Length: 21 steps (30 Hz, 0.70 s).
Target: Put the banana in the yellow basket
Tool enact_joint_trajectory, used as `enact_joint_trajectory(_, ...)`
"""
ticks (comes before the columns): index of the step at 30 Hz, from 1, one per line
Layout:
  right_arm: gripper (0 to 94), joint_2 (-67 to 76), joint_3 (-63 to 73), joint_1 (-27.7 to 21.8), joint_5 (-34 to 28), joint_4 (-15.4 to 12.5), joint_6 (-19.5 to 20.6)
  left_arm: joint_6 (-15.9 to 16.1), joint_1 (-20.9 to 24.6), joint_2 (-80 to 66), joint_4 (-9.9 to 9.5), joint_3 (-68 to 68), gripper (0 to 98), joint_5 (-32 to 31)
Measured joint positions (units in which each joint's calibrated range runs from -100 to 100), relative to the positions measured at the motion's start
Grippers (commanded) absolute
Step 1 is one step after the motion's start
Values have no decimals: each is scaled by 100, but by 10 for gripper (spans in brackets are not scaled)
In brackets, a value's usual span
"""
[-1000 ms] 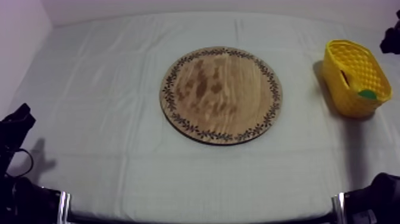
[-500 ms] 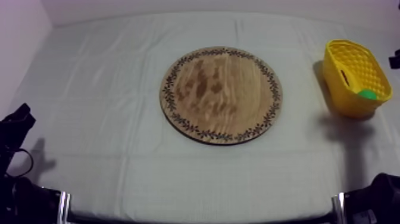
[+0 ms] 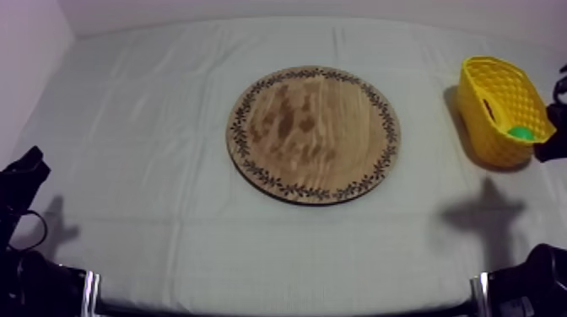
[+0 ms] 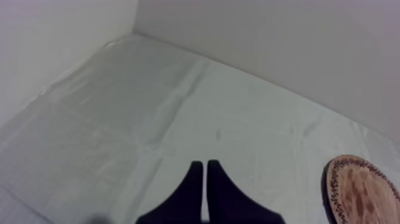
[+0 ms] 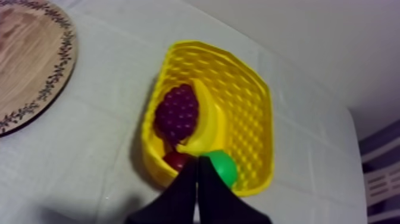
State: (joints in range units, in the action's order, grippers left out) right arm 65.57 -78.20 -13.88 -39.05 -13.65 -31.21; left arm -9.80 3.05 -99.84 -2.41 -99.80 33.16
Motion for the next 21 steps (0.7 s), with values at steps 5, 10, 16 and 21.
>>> enact_joint_trajectory(5, 4, 695, -738, 122, 92, -394, -81, 0, 0, 0, 0, 0, 1, 0)
enact_joint_trajectory(10, 4, 1337, -1285, 154, 144, -594, 183, 0, 0, 0, 0, 0, 1, 0)
enact_joint_trajectory(16, 4, 2045, -1656, 328, 199, -316, 567, 0, 0, 0, 0, 0, 1, 0)
enact_joint_trajectory(21, 4, 2621, -1760, 606, -302, 195, 1110, -3, 0, 0, 0, 0, 1, 0)
